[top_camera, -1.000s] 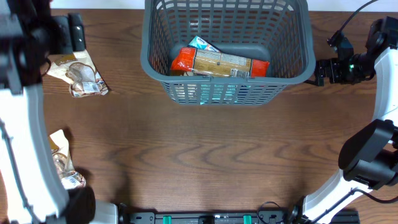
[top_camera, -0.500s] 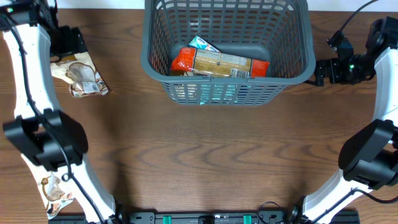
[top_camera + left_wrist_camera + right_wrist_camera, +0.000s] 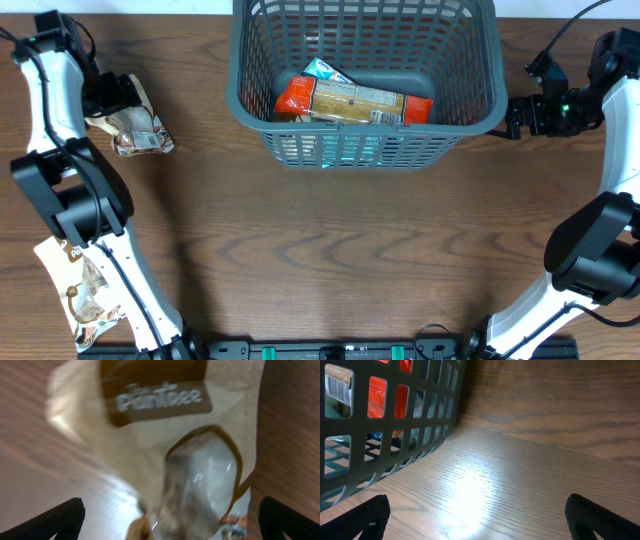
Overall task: Pack container
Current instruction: 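Move the left gripper toward the crumpled snack pouch at upper left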
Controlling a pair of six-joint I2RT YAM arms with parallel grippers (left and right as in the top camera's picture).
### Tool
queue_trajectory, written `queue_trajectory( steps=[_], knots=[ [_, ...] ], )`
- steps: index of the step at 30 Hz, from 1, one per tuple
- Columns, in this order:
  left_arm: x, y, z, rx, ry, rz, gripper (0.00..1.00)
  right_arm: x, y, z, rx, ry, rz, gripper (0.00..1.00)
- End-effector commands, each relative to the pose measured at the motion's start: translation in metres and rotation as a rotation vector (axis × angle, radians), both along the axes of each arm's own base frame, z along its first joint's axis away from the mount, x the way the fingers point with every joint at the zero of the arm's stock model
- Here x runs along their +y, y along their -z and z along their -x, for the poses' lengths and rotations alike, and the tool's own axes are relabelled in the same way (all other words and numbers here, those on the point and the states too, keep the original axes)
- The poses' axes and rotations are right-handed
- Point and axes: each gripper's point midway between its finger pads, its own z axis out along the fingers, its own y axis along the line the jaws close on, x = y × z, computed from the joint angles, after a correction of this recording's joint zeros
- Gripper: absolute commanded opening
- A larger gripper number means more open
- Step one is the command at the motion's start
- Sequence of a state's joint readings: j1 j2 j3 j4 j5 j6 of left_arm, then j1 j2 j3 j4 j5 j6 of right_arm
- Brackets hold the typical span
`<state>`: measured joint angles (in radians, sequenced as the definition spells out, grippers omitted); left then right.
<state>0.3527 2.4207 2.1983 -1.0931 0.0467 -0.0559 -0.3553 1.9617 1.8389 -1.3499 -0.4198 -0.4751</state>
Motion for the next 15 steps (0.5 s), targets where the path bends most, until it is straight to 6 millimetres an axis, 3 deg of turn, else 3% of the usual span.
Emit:
queue_trajectory(
  steps=[1,11,13,15],
  knots=[
    [-0.007,0.023,-0.004,0.009,-0.017,0.061,0.99,0.005,-0.004,0.001,-0.007,-0.003,-0.021,0.99],
    [-0.007,0.06,-0.003,0.05,-0.049,0.08,1.0,0.002,-0.001,0.005,0.017,0.0,0.003,0.99],
    [-0.007,0.061,-0.004,0.047,-0.049,0.079,0.91,0.002,-0.001,0.006,0.019,0.0,0.002,0.99],
    [-0.007,0.061,-0.004,0.046,-0.048,0.078,0.73,0.002,-0.001,0.006,0.021,0.0,0.001,0.99]
  ],
)
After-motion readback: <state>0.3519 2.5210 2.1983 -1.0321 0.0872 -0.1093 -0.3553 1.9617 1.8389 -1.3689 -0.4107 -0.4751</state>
